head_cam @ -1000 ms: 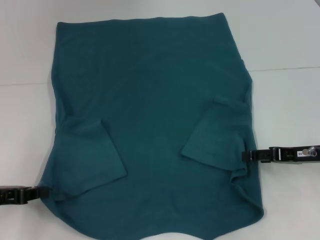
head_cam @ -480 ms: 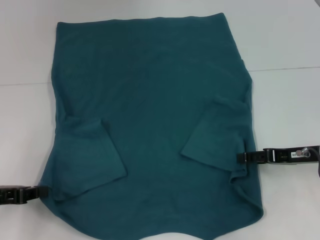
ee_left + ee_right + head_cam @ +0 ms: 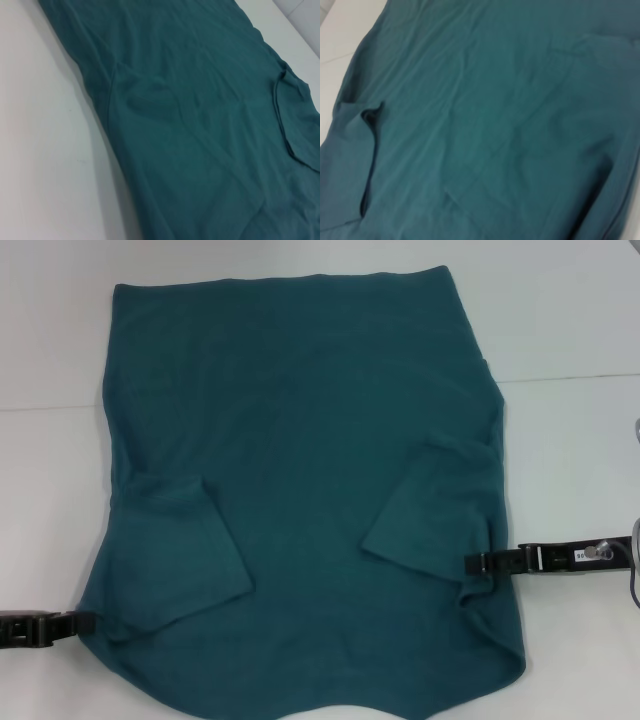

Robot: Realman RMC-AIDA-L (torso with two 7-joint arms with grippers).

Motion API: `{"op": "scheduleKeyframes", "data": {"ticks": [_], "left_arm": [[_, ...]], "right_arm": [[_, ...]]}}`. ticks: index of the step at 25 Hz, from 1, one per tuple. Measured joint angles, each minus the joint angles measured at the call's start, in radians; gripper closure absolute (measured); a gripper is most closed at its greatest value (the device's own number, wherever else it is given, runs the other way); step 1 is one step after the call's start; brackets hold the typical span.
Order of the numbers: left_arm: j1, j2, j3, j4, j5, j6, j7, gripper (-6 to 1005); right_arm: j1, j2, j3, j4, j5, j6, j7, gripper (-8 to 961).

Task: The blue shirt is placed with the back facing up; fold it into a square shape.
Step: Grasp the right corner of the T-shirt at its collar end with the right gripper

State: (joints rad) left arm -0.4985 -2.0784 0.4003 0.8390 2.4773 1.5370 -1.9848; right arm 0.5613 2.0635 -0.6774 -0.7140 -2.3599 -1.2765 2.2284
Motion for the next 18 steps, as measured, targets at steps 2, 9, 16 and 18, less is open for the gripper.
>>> {"op": "scheduleKeyframes", "data": {"ticks": [2, 9, 16, 18], "left_arm": [[0.0, 0.0, 0.0, 0.0, 0.0, 0.0, 0.0, 972], [0.0, -0.003, 0.0, 0.0, 0.0, -0.001, 0.0, 971], [0.0, -0.003, 0.0, 0.0, 0.0, -0.002, 0.0, 971], [0.0, -0.003, 0.0, 0.0, 0.0, -0.003, 0.0, 971]], "right_arm": [[0.0, 0.0, -0.002, -0.003, 0.002, -0.015, -0.003, 134], [0.0, 0.0, -0.004, -0.009, 0.004, -0.071, -0.006, 134], [-0.015, -0.003, 0.003, -0.012, 0.004, -0.142, -0.006, 134], [-0.025, -0.005, 0.005, -0.012, 0.004, -0.157, -0.003, 135]]}}
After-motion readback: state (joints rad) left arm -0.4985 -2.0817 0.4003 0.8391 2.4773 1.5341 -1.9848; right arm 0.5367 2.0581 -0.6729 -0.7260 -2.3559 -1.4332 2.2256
